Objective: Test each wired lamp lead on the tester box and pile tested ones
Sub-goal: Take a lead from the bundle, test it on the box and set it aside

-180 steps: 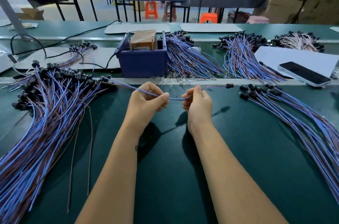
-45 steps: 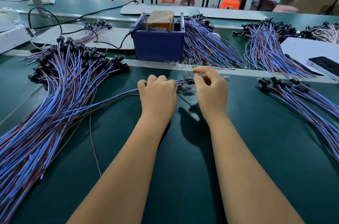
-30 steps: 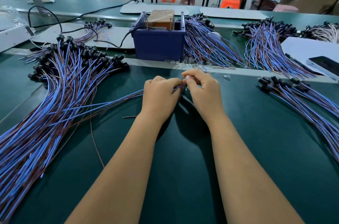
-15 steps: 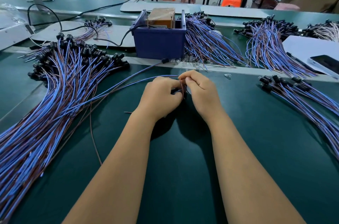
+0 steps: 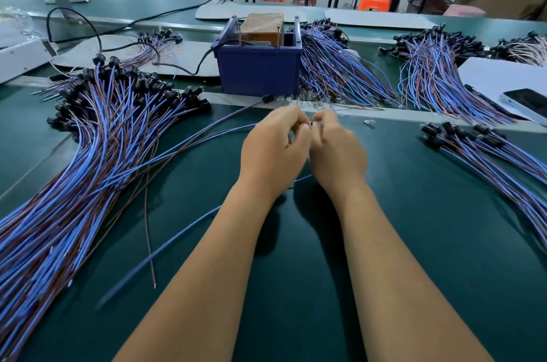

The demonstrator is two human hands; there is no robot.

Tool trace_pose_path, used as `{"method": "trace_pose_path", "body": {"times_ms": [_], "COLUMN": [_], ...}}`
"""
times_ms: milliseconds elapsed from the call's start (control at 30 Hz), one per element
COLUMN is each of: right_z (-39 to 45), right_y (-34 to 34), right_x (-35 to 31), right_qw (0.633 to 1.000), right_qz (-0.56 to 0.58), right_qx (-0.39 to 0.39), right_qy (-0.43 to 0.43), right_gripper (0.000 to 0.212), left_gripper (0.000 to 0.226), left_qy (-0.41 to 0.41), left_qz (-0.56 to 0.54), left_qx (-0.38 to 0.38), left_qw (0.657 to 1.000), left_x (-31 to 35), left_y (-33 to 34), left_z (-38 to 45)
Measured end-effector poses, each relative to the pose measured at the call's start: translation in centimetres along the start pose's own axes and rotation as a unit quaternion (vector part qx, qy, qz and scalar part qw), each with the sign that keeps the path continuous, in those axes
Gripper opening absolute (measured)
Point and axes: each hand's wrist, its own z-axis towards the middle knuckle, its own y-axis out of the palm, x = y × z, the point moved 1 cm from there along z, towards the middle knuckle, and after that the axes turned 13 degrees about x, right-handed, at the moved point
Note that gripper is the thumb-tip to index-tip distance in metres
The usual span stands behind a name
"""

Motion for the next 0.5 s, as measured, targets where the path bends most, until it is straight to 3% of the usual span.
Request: {"method": "trace_pose_path", "body": {"times_ms": [133, 333, 433, 500], "right_z": [0.5, 1.0, 1.1, 1.0], "right_y": [-0.5, -1.6, -1.8, -1.5], "right_x": [0.4, 1.5, 1.9, 2.0], "right_qw": [0.971, 0.922, 0.932, 0.949], "right_qz": [0.184, 0.182, 0.16, 0.141], "right_qx": [0.08, 0.259, 0.252, 0.213], "right_qy": [0.128, 0.222, 0.204, 0.183], "right_gripper": [0.013, 0.01, 0.009, 0.007], "left_gripper": [0.007, 0.029, 0.027, 0.025], "left_qy": [0.018, 0.098, 0.127, 0.103], "left_qz": [0.076, 0.184, 0.234, 0.217], "left_qx": [-0.069, -0.214, -0.238, -0.237], "left_qw": [0.995, 0.954, 0.934, 0.941], "left_x": [-0.6, -1.0, -0.9, -0.6], "left_y": [0.5, 1.1, 1.1, 1.1], "left_z": [-0.3, -0.7, -0.4, -0.4]}}
